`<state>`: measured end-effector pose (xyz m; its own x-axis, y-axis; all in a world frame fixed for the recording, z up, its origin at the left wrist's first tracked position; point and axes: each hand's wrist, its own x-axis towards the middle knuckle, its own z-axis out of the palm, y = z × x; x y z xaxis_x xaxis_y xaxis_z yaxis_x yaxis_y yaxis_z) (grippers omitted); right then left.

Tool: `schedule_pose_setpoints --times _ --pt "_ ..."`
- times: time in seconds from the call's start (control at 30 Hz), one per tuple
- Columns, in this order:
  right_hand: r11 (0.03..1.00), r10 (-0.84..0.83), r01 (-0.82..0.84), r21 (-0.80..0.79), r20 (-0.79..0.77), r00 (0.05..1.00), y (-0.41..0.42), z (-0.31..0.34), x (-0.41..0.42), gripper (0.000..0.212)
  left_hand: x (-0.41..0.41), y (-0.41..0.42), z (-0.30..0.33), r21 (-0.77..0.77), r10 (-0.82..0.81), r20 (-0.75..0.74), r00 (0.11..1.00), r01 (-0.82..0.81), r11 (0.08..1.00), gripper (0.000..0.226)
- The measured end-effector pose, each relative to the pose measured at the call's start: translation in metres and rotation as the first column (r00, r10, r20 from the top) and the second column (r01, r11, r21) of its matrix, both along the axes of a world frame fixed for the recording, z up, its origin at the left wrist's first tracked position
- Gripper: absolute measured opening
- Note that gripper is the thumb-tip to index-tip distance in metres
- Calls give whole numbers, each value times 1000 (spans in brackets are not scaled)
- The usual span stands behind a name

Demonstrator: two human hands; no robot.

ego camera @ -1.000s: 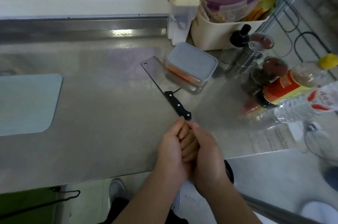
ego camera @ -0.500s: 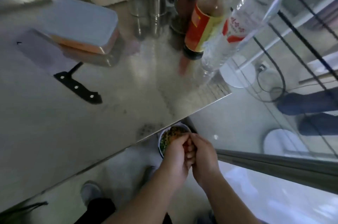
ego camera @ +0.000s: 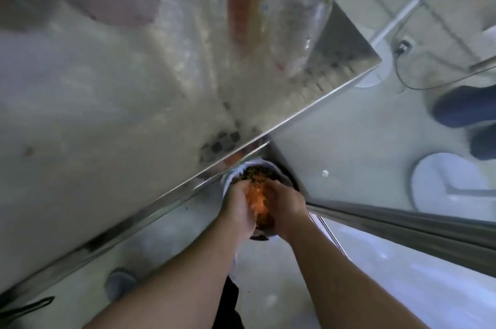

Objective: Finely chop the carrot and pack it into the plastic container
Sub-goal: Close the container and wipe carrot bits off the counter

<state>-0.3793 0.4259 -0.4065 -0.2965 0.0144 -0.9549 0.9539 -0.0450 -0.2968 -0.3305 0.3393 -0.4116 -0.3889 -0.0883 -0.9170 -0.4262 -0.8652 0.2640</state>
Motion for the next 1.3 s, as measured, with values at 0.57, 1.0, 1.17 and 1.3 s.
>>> schedule_pose_setpoints --times 0.57,1.0,1.17,1.3 --pt "636 770 -653 411 -395 502 20 -8 26 47 -4 -8 -11 183 -2 1 1000 2 983 70" --pt "299 941 -617 728 -120 316 32 -18 30 56 4 -13 6 203 -14 -77 997 30 979 67" --pt "246 969 -609 754 -214 126 27 -13 34 58 4 -13 17 224 -7 -101 995 30 974 60" --pt "265 951 -581 770 -309 26 17 5 33 36 6 -13 19 211 4 -39 999 4 977 61"
